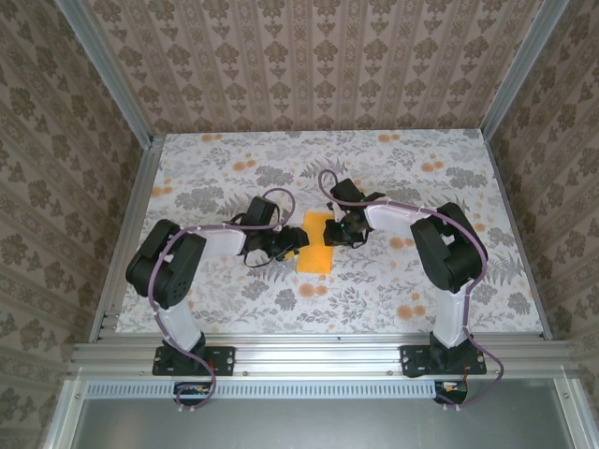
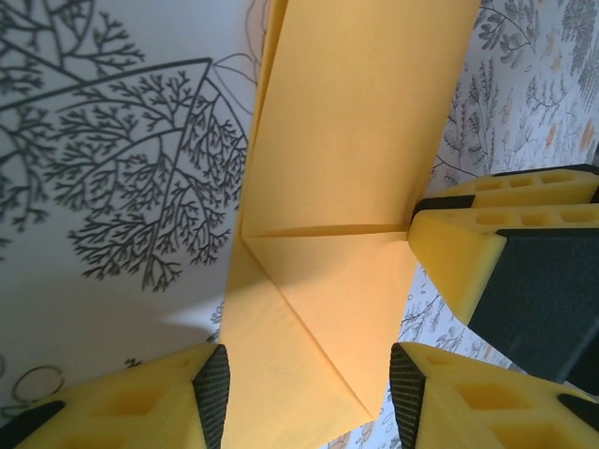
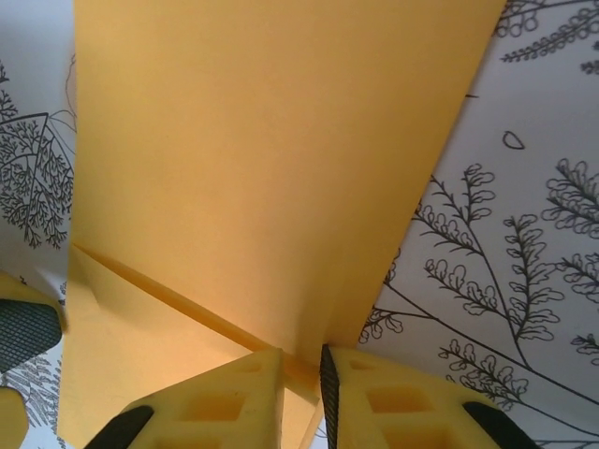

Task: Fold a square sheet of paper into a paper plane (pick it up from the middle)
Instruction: Turn over the paper at the center of the table.

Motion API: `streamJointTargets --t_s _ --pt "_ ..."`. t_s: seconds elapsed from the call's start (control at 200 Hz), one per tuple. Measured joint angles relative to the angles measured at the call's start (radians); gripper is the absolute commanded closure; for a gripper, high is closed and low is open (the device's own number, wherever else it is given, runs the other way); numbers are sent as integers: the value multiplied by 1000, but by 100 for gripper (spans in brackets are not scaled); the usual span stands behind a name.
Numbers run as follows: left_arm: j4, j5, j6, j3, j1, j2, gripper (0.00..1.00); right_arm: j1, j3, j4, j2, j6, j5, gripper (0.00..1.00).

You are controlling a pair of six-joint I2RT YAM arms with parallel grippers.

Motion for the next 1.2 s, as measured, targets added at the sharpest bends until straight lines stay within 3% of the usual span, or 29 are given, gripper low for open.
streamJointTargets --t_s 0.52,1.2 --pt "47 34 -35 17 -8 36 53 -47 -44 75 0 48 -76 89" --pt "108 41 -69 66 -20 100 77 -58 -66 119 -1 64 -108 87"
